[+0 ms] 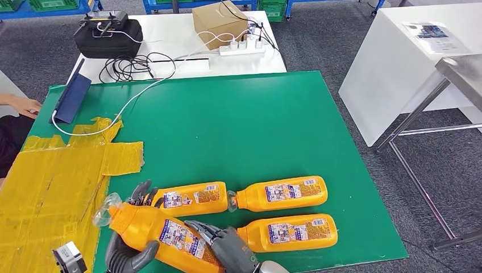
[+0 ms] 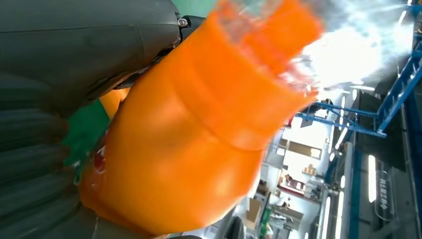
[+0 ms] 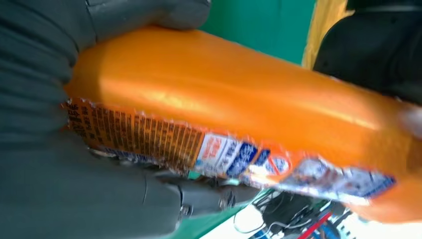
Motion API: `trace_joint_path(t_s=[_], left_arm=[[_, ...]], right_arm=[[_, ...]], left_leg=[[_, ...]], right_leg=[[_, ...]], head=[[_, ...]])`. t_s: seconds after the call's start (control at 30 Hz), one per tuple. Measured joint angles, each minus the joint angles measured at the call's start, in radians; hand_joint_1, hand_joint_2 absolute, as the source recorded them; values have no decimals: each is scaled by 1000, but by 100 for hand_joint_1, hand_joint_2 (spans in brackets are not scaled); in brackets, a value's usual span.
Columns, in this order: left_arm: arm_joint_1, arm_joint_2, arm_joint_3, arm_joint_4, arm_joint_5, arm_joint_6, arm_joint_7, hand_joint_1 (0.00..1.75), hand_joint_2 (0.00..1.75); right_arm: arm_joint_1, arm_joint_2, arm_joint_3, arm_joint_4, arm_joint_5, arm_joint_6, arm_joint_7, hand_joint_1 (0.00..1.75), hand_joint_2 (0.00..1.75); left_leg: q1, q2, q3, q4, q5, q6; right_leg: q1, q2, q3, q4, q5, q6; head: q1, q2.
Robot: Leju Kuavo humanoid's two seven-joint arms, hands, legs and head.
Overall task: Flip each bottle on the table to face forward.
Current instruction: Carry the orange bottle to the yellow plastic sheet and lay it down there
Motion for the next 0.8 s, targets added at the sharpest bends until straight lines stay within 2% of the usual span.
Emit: trace_joint_path(t_s=[0.5,0.53,0.63,0.67,0.8], left_arm=[[-12,31,-25,6,9,9,-2,0,175],[-12,32,-27,6,9,9,-2,26,175],[-16,36,-37,7,8,11,-4,157,175],[-19,38,-42,8,9,12,-6,175,175],[-32,46,-68,12,20,17,-15,175,175]], right_arm=[[-1,36,-16,44,6,15,-9,175,175],[-1,37,-17,45,7,19,-10,175,175],[-8,50,-23,59,18,46,-9,175,175],[-13,58,-26,68,23,57,-9,175,175],[-31,98,-43,118,37,91,-11,175,175]], left_leg=[[0,0,0,0,0,0],[0,0,0,0,0,0],[0,0,0,0,0,0],[0,0,0,0,0,0],[0,0,0,0,0,0]], right_leg=[[0,0,0,0,0,0],[0,0,0,0,0,0],[0,0,0,0,0,0],[0,0,0,0,0,0],[0,0,0,0,0,0]], head=[[0,0],[0,0],[0,0],[0,0],[0,0]])
